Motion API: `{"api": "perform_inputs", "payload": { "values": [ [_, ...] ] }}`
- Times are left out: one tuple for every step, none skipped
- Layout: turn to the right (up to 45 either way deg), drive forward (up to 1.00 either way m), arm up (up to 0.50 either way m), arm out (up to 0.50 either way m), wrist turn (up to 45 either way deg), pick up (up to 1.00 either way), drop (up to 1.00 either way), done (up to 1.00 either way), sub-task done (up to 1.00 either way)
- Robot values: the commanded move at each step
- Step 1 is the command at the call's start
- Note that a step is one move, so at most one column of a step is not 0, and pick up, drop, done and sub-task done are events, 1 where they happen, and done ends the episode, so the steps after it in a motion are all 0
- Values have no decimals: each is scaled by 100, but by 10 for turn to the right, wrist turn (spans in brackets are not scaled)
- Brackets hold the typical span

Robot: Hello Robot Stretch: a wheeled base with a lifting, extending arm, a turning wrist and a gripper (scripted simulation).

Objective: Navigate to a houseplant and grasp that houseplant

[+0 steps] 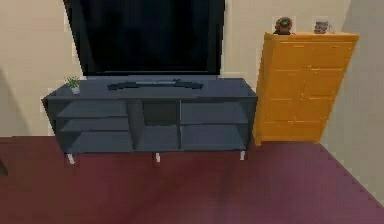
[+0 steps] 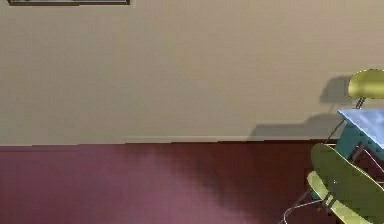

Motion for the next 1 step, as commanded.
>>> {"api": "perform_inputs", "payload": {
  "values": [
    [-150,0,0,0,0,0,0,0,0]
  ]
}}
